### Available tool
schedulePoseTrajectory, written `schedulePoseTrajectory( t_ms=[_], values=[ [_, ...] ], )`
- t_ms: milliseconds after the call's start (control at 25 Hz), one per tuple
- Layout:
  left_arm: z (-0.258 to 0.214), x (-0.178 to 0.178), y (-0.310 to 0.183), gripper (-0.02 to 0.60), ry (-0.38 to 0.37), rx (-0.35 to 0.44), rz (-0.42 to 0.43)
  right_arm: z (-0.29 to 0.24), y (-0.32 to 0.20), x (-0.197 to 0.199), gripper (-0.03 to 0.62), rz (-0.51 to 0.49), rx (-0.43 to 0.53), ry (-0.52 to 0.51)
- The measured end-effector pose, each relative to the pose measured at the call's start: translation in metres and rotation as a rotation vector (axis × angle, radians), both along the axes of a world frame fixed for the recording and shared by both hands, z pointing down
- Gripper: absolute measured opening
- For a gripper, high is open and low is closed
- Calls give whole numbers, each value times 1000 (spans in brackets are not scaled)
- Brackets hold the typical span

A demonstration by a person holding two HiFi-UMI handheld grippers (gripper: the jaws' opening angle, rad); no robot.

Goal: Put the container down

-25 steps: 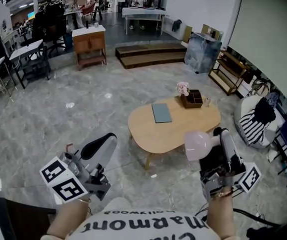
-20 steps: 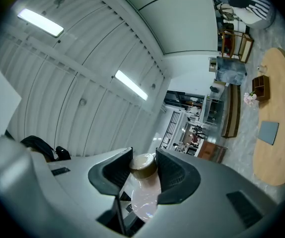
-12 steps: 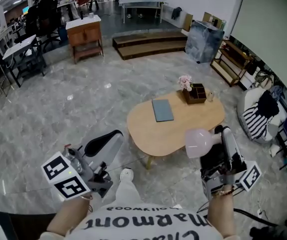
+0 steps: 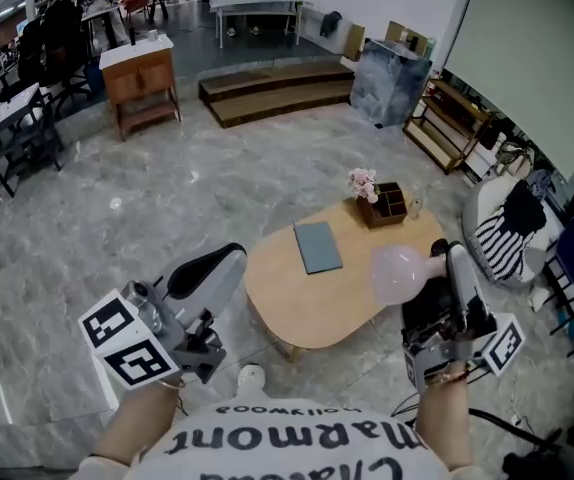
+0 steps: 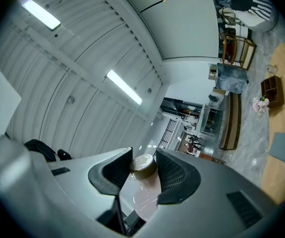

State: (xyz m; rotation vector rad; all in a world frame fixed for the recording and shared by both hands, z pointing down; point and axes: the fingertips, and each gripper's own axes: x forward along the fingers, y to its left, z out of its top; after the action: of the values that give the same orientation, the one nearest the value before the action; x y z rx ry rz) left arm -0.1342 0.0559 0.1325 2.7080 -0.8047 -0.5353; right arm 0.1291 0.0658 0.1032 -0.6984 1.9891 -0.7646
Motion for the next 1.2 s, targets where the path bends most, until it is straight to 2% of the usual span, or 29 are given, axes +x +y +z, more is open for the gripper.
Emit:
schedulePoseTrajectory(
  t_ms=[280, 560, 800, 960, 1200],
  values=[
    [5, -13, -91, 15, -68, -21, 8, 2, -79, -18, 136, 49, -16, 3],
    [16, -29, -160, 15, -80, -29, -23, 24, -138, -28, 136, 132, -53, 68],
    [68, -22, -219, 15, -150, -140, -107, 68, -175, -21, 135, 182, -164, 99],
    [118, -1, -243, 15, -168, -268, -106, 110, -199, -16, 136, 209, -278, 206],
    [211, 45, -260, 15, -282, -388, -66, 192, -240, -10, 135, 184, -400, 289]
  ],
)
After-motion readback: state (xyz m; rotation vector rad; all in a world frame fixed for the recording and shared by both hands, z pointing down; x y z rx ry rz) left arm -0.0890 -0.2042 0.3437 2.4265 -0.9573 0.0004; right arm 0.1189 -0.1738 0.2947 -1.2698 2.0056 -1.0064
